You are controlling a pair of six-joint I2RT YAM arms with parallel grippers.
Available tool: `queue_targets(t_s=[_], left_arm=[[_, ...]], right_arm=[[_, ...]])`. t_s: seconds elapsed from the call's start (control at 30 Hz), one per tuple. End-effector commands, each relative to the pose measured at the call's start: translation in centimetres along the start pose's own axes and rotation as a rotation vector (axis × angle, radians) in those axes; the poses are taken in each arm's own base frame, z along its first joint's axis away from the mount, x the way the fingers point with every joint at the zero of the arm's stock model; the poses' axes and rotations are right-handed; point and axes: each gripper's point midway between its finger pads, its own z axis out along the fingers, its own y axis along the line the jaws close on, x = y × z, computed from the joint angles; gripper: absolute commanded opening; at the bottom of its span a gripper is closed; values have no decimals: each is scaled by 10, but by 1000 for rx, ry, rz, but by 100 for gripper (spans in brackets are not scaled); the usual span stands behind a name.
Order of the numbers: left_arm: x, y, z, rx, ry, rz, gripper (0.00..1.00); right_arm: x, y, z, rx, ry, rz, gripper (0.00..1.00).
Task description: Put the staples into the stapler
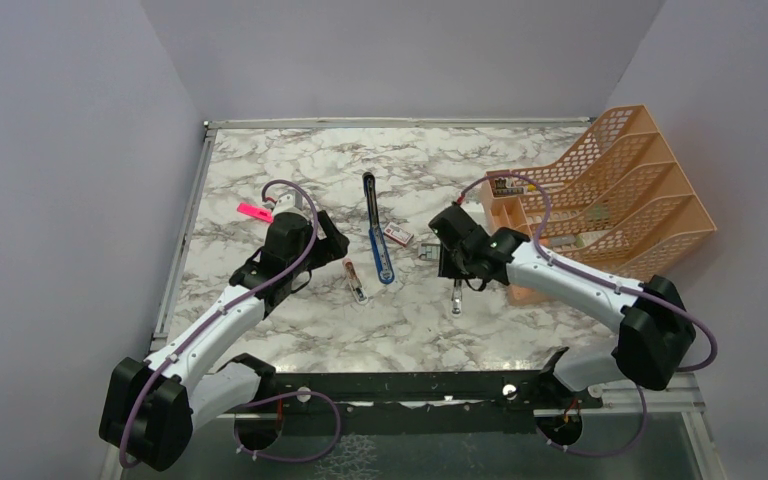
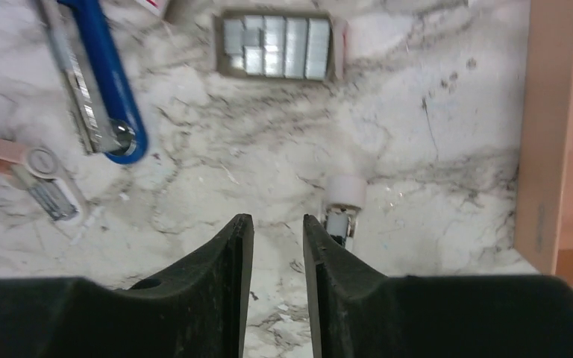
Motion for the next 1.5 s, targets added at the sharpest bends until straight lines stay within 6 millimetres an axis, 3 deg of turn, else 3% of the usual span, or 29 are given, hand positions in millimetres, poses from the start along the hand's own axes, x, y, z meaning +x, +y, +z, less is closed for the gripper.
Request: queue_targets(t_s=[0.0, 0.13, 0.2, 0.47, 0.63, 0.8, 1.07, 1.47], left_arm=[[-14, -8, -3, 18, -33, 12, 85], [-15, -8, -2, 14, -32, 15, 85], [-14, -8, -1, 17, -29, 13, 85], [-11, -7, 1, 14, -17, 12, 85], [-9, -6, 4, 8, -13, 16, 85], [-9, -5, 5, 4, -10, 17, 85], [-8, -3, 4, -1, -11, 17, 85], [-6, -2, 3, -2, -10, 15, 85]], right_arm=[[-55, 18, -21, -27, -161, -78, 33], [-83, 33, -12, -33, -203, -118, 30], [-90, 32, 3, -19, -189, -117, 30], [-80, 36, 62, 36, -61, -142, 36], [-78, 38, 84, 37, -37, -142, 32], [-78, 41, 101, 32, -17, -150, 36], [-77, 37, 115, 42, 3, -140, 37], [-63, 35, 116, 35, 75, -159, 34]])
